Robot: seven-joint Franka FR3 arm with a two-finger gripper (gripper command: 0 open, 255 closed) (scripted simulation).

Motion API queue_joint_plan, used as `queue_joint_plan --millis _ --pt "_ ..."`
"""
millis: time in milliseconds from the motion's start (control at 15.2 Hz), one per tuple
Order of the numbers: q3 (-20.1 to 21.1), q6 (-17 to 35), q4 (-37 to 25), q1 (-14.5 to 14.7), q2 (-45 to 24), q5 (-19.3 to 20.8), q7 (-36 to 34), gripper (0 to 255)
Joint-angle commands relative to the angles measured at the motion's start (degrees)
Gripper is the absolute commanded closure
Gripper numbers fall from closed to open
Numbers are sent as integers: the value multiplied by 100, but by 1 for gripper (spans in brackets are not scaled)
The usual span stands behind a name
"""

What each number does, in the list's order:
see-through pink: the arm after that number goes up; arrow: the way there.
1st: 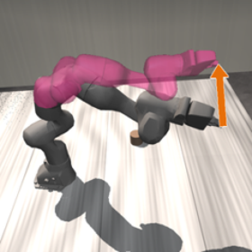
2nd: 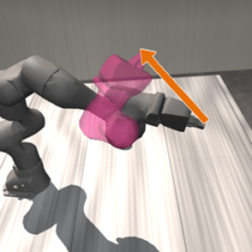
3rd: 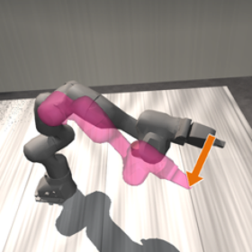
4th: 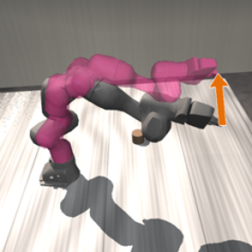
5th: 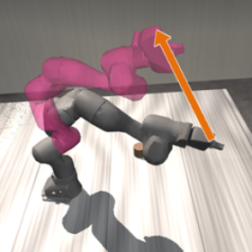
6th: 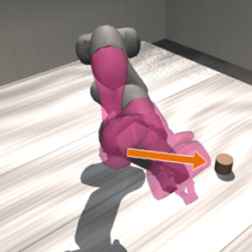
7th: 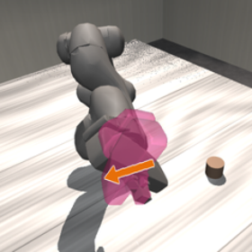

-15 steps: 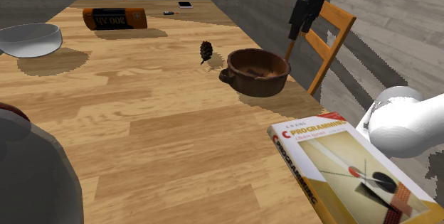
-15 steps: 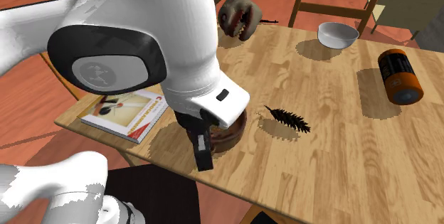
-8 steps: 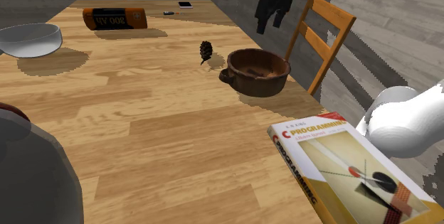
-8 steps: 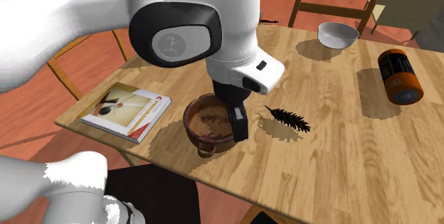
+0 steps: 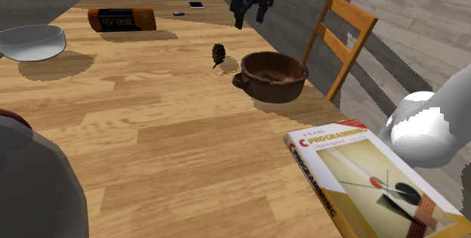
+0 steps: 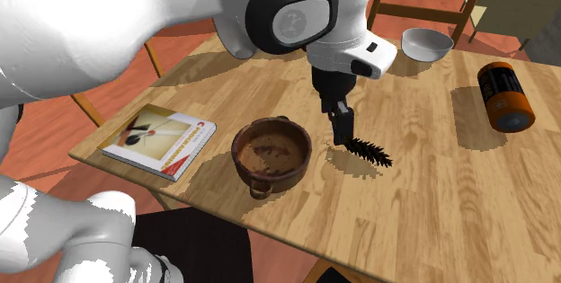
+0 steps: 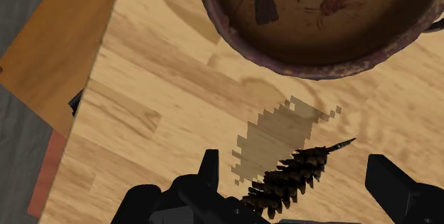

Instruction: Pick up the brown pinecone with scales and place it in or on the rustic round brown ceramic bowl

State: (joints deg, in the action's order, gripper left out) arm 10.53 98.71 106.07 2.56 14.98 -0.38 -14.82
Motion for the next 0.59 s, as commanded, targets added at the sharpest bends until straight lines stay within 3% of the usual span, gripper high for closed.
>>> queue_joint_plan --millis 0,396,528 --pt "123 58 -395 23 -385 98 -199 0" --pt "418 -30 -1941 174 -1701 562 -755 0" --pt "428 23 -2026 202 -1828 613 -804 0"
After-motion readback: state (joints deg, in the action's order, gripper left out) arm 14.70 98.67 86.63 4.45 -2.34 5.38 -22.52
